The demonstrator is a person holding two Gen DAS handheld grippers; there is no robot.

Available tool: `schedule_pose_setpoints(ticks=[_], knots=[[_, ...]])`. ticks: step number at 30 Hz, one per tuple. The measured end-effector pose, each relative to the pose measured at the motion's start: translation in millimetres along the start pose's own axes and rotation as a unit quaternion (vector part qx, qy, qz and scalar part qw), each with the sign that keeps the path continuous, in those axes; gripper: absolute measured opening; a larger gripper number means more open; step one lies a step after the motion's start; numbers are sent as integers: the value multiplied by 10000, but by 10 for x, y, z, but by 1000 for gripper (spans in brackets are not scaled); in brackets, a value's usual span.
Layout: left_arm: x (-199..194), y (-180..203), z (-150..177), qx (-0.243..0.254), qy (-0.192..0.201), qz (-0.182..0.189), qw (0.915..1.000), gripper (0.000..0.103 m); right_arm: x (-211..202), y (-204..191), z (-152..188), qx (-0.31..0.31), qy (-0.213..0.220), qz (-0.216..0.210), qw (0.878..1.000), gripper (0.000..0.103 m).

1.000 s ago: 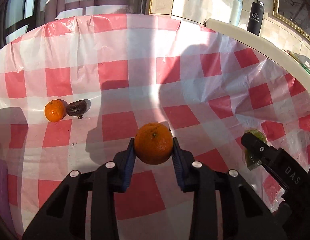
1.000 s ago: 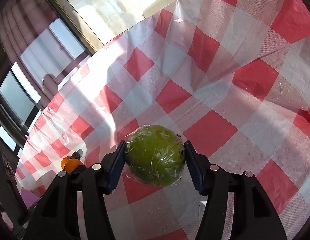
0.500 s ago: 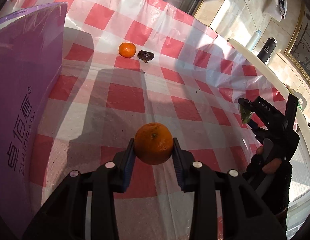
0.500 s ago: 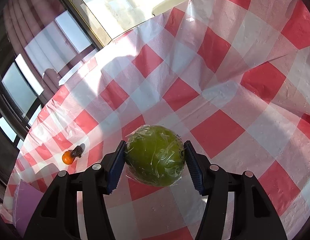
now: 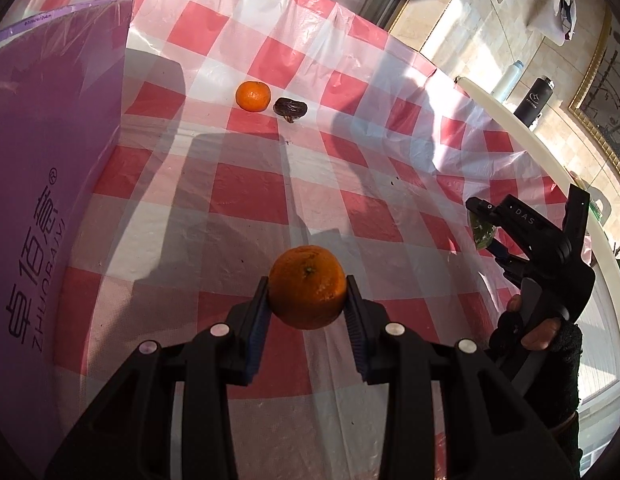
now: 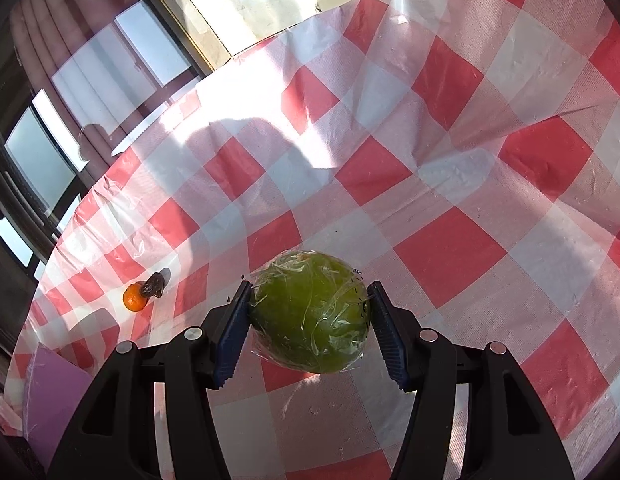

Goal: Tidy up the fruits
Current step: 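Carry the green fruit and mandarin over the white box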

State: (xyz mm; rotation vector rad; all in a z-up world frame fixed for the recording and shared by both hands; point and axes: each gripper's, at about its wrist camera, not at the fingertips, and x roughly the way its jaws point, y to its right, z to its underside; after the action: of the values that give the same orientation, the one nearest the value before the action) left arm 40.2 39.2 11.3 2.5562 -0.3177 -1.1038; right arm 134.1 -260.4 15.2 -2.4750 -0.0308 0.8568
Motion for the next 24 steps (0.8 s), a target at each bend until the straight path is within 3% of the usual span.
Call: schedule_pose_setpoints(ticks=[7,13,19,24], knots=[[-25,-43,-8,-87,92,13,9999,36,-125,-213,343,-109,-550,-258,9981,57],[-56,-20,11,-46,146,-41,9999,36,-514,-599,882,-634,-595,-507,9949,57],[-413,-18,230,-144,710,79,9973,36,-756,-526,1021,-316,-504,-714,9957,57],[-920,131,531,79,1222,292,9920,36,-993,-490,1119,-252,-508,-940,9940,57]])
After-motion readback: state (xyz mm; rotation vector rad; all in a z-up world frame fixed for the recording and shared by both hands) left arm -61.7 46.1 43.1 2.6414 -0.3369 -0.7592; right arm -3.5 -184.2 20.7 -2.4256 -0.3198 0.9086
